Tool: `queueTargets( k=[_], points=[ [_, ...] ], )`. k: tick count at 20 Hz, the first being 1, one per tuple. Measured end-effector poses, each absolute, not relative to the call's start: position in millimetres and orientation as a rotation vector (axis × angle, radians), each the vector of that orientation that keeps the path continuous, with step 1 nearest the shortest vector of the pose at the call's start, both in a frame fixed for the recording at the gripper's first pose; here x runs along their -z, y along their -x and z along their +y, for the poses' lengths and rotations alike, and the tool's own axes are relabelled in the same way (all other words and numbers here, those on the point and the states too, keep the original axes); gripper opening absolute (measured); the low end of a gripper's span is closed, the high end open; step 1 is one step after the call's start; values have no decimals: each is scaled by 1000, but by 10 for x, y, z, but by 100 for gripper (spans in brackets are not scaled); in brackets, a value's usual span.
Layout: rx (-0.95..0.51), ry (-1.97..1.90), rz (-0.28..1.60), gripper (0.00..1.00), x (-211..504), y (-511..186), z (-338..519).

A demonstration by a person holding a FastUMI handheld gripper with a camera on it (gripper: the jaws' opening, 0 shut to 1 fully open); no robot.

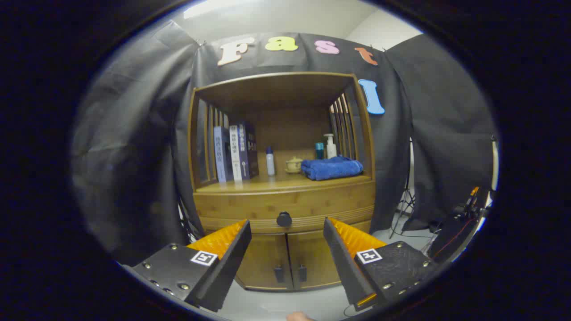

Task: Pull open the drawer, take out the items inside it, and place them on the countertop above the cabinet.

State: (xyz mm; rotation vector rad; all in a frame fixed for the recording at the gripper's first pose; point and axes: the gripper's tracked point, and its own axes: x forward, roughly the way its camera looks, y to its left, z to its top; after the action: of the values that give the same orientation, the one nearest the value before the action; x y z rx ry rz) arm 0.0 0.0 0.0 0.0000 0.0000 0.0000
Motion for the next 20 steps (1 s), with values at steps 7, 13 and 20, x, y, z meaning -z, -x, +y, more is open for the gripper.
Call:
queueTargets(
  k=[7,13,20],
  points=[
    [-5,104,-7,98,-64,4,120],
    [14,64,-3,97,-139,-7,93],
    [-8,175,-8,97,-10,-68,229]
  ],
)
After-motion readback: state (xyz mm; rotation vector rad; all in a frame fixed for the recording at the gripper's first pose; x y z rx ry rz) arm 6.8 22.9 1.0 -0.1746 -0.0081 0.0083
